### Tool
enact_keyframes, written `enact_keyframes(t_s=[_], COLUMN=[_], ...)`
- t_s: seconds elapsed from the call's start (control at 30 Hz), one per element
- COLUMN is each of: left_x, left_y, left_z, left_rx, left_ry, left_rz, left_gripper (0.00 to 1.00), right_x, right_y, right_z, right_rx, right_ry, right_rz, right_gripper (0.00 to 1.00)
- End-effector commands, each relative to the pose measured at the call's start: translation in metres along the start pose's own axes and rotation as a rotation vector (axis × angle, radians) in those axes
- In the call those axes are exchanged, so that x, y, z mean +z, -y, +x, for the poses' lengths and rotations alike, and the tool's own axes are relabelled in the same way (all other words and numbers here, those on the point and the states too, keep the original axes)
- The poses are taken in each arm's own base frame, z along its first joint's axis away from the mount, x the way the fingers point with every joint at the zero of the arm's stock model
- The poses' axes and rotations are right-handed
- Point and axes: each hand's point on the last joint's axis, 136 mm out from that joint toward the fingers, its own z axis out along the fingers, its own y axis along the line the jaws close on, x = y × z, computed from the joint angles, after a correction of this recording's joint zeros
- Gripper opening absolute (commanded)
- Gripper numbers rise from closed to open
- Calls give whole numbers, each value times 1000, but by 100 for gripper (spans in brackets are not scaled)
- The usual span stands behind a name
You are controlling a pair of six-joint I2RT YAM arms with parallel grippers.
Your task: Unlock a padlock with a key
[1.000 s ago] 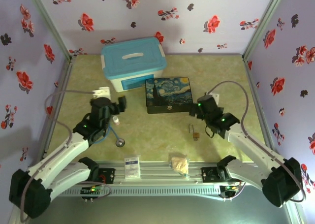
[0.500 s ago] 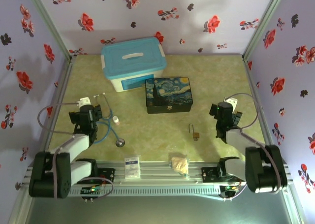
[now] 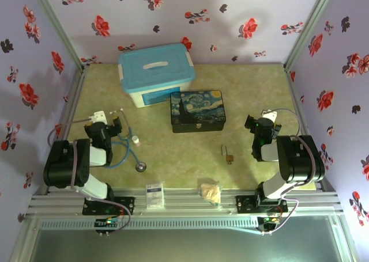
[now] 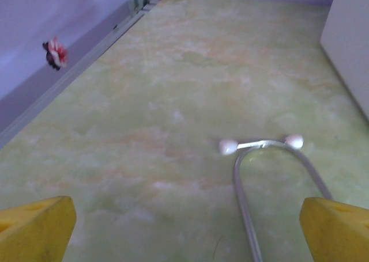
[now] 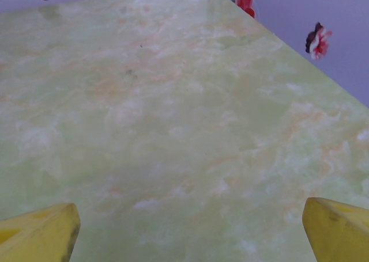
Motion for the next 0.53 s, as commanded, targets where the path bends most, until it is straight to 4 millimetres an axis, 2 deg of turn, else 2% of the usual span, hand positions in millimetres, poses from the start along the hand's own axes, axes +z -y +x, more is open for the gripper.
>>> enact_keyframes(t_s=[0.0, 0.23, 0.4, 0.5], left_x=[10, 10, 10, 10], left_y=[15, 15, 14, 14], left_z=[-22, -23, -23, -23], left_rx=[43, 44, 44, 45], left_ry=[29, 33, 32, 30], left_rz=[22, 16, 15, 15], left_gripper=[100, 100, 100, 100], right_x=[4, 3, 10, 6], right_y=[-7, -9, -20, -21], right_z=[-24, -23, -20, -22], right_rx=[4, -6, -26, -24], right_ry=[71, 52, 18, 33], right_rz=[-20, -31, -92, -103], right_gripper=[99, 99, 99, 99])
